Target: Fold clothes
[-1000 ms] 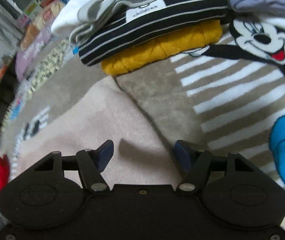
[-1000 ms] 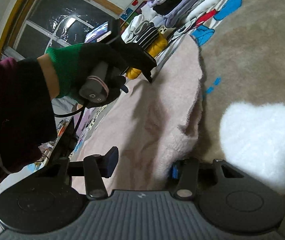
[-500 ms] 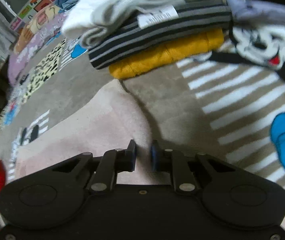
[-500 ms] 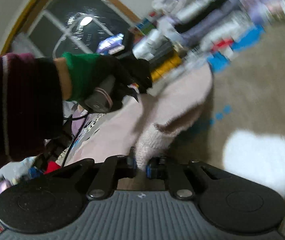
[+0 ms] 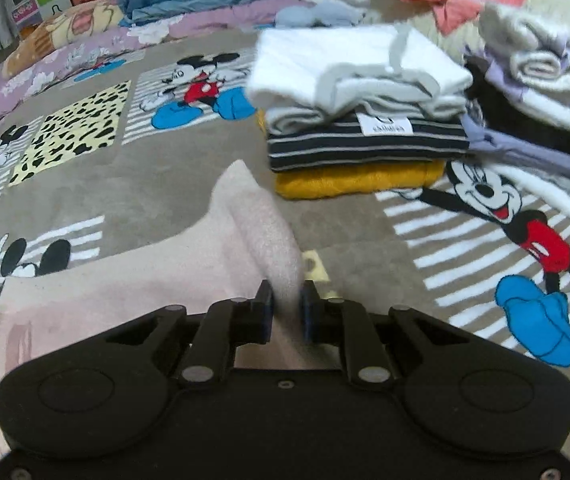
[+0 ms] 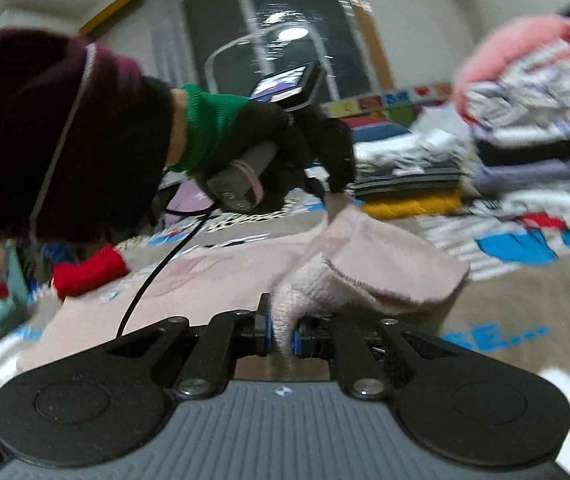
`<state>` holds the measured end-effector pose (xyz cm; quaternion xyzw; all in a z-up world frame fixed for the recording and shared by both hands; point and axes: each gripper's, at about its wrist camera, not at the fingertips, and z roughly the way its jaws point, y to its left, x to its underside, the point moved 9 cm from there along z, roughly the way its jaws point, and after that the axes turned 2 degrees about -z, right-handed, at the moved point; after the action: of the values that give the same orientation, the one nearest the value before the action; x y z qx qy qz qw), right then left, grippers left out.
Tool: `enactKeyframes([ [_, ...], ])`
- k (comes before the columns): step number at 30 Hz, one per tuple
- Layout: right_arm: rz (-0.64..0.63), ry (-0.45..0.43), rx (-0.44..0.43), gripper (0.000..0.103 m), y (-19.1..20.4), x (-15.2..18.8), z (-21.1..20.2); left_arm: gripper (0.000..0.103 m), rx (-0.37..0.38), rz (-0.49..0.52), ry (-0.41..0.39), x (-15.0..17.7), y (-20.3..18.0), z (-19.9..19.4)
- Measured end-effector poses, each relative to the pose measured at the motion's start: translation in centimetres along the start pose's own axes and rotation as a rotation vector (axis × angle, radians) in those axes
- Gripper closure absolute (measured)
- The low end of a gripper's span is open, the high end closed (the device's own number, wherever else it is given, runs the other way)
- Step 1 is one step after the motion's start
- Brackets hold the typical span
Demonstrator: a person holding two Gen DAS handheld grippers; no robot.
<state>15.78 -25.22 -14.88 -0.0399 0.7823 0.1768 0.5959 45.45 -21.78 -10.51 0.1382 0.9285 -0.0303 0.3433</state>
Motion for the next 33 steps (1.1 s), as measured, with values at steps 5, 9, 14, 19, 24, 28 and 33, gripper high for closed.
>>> enactKeyframes([
  [5,-0.127,0.008,-0.041,0.092,3.6,0.2,0.8,0.093,0.060,-0.014,-0.056,0.1,2.7,-1.1],
  [9,-0.205,0.032,-0.064,0.092,6.0,0.9,1.7,0.094,0.098,-0.016,-0.083,0.5,4.7,-1.5],
  [14,-0.284,0.055,-0.082,0.092,7.9,1.8,2.6,0.095,0.117,-0.034,-0.093,1.4,6.9,-1.2],
  [19,-0.360,0.092,-0.094,0.092,9.4,3.1,3.3,0.095,0.127,-0.068,-0.094,2.9,9.1,-0.2],
  [24,-0.414,0.145,-0.106,0.092,10.5,4.5,4.2,0.095,0.131,-0.109,-0.095,4.5,11.3,1.1],
  [28,-0.436,0.171,-0.114,0.091,11.2,5.1,4.6,0.095,0.144,-0.130,-0.104,5.2,12.3,1.8],
  [33,-0.444,0.203,-0.120,0.090,11.7,5.8,5.1,0.094,0.139,-0.126,-0.092,6.3,13.1,3.0],
])
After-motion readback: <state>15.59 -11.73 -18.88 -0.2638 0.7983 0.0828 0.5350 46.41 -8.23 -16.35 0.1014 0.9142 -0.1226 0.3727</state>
